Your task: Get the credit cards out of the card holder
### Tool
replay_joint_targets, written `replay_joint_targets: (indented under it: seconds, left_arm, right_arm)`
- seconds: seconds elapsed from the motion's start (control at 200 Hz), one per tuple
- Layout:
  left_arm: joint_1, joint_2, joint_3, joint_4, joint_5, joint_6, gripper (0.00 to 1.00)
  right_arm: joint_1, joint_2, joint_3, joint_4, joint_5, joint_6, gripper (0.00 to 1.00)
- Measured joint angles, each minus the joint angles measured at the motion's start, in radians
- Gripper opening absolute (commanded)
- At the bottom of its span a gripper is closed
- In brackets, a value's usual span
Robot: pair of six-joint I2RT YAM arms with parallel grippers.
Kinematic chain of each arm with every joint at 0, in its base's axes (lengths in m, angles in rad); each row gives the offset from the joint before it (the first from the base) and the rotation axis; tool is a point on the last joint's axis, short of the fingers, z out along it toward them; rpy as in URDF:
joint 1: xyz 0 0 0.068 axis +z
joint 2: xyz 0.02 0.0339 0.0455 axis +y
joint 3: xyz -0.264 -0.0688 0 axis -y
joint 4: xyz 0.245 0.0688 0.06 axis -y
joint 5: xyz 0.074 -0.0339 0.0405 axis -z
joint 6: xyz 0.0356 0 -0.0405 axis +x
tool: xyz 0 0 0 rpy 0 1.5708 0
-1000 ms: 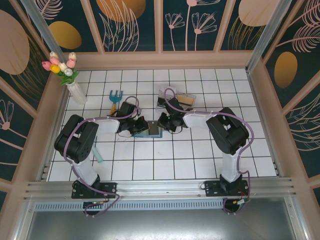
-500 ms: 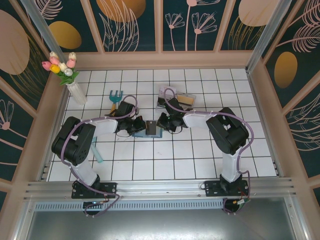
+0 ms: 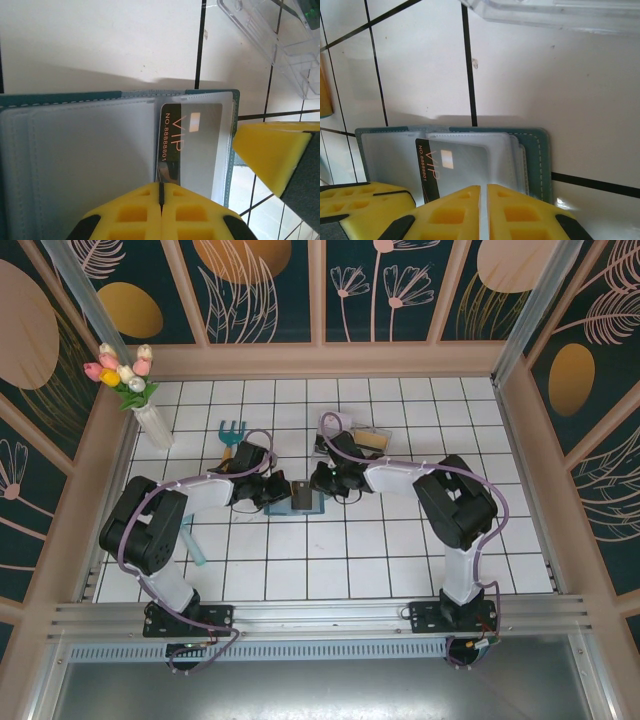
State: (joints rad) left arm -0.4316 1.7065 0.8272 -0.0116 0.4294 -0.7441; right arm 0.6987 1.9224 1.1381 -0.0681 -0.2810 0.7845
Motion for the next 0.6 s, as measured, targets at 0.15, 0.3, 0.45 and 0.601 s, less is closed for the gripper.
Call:
replay_joint_targets:
  seconds: [0.15,0.3,0.45,0.601]
  left_arm:
    - [0.000,0.000,-0.002,0.000,0.000,0.000,0.05]
    - [0.000,0.000,-0.003,0.001,0.002,0.000,0.11]
    - [0.000,0.000,-0.006,0.008,0.020,-0.001,0.19]
    - [0.000,0.011,-0.006,0.013,0.034,-0.001,0.21]
  right_arm:
    - [0.016,0.000,0.000,-0.011,-0.001,-0.002,0.14]
    - [0.017,0.014,0.021,-0.041,0.001,0.000,0.14]
    - [0.017,0.018,0.024,-0.057,0.003,0.003,0.14]
    - [0.017,0.026,0.024,-0.058,0.003,0.008,0.14]
